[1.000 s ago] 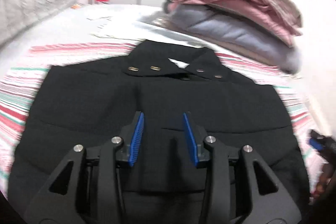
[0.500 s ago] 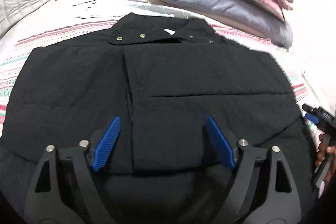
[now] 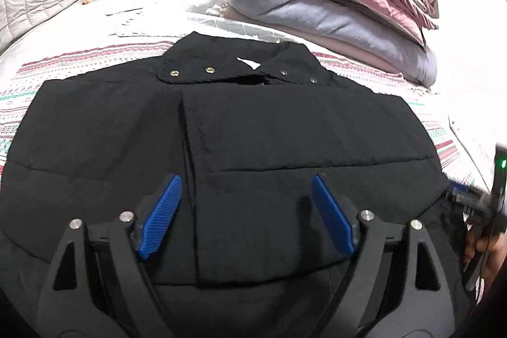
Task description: Fold large clothes
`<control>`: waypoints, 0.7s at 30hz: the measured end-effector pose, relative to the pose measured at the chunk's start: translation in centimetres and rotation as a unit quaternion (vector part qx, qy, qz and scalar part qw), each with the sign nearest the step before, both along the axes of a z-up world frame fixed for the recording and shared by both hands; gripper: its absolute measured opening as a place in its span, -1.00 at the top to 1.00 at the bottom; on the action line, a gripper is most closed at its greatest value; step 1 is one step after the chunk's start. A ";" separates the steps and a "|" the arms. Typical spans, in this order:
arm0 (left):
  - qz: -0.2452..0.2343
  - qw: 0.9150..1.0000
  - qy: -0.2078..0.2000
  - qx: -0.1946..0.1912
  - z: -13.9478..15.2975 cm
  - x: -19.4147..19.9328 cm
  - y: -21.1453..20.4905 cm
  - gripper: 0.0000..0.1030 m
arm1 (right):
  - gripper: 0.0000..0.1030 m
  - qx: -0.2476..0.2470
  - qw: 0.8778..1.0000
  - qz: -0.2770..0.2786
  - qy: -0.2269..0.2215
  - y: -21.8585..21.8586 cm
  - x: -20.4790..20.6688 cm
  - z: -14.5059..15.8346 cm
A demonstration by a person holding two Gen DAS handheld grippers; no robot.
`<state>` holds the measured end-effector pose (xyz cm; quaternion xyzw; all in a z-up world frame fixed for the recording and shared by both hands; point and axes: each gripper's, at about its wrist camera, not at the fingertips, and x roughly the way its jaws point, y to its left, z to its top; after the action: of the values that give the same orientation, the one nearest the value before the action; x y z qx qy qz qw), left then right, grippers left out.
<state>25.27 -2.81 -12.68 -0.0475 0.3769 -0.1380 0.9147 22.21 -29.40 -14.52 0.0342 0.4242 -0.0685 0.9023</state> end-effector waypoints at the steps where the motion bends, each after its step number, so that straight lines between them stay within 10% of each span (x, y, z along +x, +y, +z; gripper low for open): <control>1: -0.003 1.000 0.001 0.004 -0.2 0.0 -0.1 -0.63 | -0.41 -0.006 1.000 -0.021 -0.015 -0.5 0.1 0.4; 21: 0.027 0.997 0.049 0.057 1.6 -7.0 1.8 -0.71 | -0.45 0.095 0.991 -0.087 0.025 -3.6 -4.6 2.3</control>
<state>18.29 -1.00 -11.06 -0.0123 0.4275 -0.0887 0.8996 17.63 -32.97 -12.22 0.1543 0.4466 -0.1068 0.8748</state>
